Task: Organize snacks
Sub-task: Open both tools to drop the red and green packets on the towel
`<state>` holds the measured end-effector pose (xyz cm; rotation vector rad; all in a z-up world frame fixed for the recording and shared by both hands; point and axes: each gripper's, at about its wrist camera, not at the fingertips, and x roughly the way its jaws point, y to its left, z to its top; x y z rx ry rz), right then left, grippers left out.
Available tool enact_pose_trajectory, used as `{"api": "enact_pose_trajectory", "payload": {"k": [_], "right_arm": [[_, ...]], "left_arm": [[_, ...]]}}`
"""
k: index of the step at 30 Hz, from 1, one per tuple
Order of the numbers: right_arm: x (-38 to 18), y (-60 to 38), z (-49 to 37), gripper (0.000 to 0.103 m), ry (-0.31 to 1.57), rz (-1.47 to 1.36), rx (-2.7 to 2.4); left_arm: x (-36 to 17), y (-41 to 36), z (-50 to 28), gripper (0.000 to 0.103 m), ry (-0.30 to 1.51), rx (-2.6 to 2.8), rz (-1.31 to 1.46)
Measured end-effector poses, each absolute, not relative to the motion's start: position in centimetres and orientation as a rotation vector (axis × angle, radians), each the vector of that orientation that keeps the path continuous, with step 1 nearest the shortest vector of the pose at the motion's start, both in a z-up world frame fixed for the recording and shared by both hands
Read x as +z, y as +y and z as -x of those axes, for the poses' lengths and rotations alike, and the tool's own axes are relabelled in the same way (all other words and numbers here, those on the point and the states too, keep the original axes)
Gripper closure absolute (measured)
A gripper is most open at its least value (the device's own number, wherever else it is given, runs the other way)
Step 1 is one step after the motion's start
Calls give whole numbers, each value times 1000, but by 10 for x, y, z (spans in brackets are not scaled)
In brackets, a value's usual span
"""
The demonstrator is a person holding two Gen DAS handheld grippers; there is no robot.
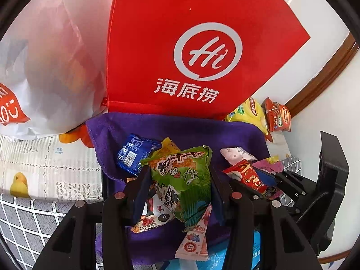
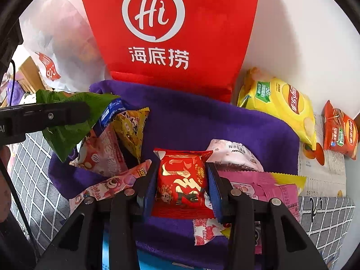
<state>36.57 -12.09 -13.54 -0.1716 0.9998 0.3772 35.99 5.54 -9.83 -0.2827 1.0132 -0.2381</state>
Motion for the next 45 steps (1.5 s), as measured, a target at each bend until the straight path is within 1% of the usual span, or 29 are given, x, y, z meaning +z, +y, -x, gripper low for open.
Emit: {"api": "enact_pose_trajectory", "payload": {"k": [24, 35, 42, 43, 45], "right_arm": [[-166, -109, -375, 61, 1065, 210, 388], [-172, -99, -378, 61, 1067, 218, 379], [-172, -101, -378, 60, 1079, 207, 388], [-171, -102, -378, 59, 1078, 200, 387], [-166, -104, -376, 54, 1073, 192, 390]], "left_arm": [[-125, 43, -372, 57, 1096, -232, 265], [-128, 40, -373, 56, 1105, -246, 260], [-130, 38, -374, 56, 1109, -252, 266], [-130, 38, -374, 56, 1110, -253, 267], [-130, 38, -374, 56, 1113, -253, 267]]}}
